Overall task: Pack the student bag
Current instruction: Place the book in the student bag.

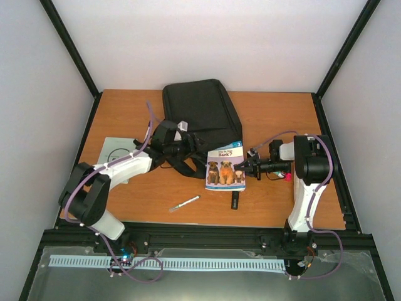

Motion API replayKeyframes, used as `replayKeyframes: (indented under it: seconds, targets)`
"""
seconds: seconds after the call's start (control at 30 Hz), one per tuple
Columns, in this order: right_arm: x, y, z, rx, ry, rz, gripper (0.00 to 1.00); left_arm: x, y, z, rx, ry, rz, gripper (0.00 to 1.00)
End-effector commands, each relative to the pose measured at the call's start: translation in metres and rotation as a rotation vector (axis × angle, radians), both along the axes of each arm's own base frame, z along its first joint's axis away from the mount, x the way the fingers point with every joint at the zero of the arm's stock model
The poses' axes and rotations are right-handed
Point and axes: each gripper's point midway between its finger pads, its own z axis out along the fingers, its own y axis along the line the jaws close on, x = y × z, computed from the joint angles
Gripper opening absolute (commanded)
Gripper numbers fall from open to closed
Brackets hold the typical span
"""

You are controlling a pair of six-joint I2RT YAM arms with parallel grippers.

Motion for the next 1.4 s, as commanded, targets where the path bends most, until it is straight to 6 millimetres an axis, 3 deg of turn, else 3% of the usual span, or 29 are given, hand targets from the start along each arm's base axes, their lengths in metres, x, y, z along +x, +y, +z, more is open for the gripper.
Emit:
replayKeyframes:
  seconds: [0.0,0.2,0.33,0.4,0.5,0.57,0.7,0.87,0.93,1.07,1.2,1.37]
  targets:
    - [0.004,0.002,0.002,0.005,-0.034,0.015,0.03,0.003,-0.014,-0.013,-0.039,0.026,-0.004,0.73]
    - [-0.001,0.007,0.006,0.0,-0.05,0.029,0.03,0.007,-0.046,-0.027,-0.058,0.052,-0.029,0.76]
    - [-0.001,0.008,0.01,-0.002,-0.071,0.033,0.03,0.005,-0.067,-0.028,0.062,0.038,-0.08,0.78]
    - [-0.001,0.008,0.013,-0.004,-0.082,0.033,0.03,-0.001,-0.066,-0.03,0.177,0.06,-0.102,0.79]
    - [-0.001,0.008,0.015,-0.003,-0.092,0.034,0.03,-0.026,-0.046,-0.036,0.339,0.161,-0.143,0.81]
    - [0.0,0.008,0.017,-0.004,-0.096,0.033,0.03,-0.05,-0.035,-0.032,0.388,0.217,-0.219,0.91]
    - [0.0,0.007,0.015,-0.017,-0.101,0.035,0.03,-0.071,-0.022,-0.016,0.492,0.198,-0.383,0.88]
    - [0.0,0.007,0.011,-0.046,-0.105,0.036,0.03,-0.048,-0.019,0.003,0.642,-0.027,-0.478,0.81]
    - [0.001,0.007,0.012,-0.042,-0.102,0.036,0.03,-0.031,-0.017,0.002,0.753,-0.173,-0.476,0.8]
    - [0.0,0.007,0.012,-0.046,-0.105,0.037,0.03,-0.017,-0.03,0.0,0.797,-0.361,-0.515,0.82]
    - [0.0,0.007,0.013,-0.048,-0.11,0.035,0.03,-0.012,-0.049,-0.011,0.815,-0.429,-0.595,0.84]
    - [0.001,0.007,0.011,-0.047,-0.105,0.035,0.03,0.0,-0.064,-0.039,0.873,-0.411,-0.698,0.84]
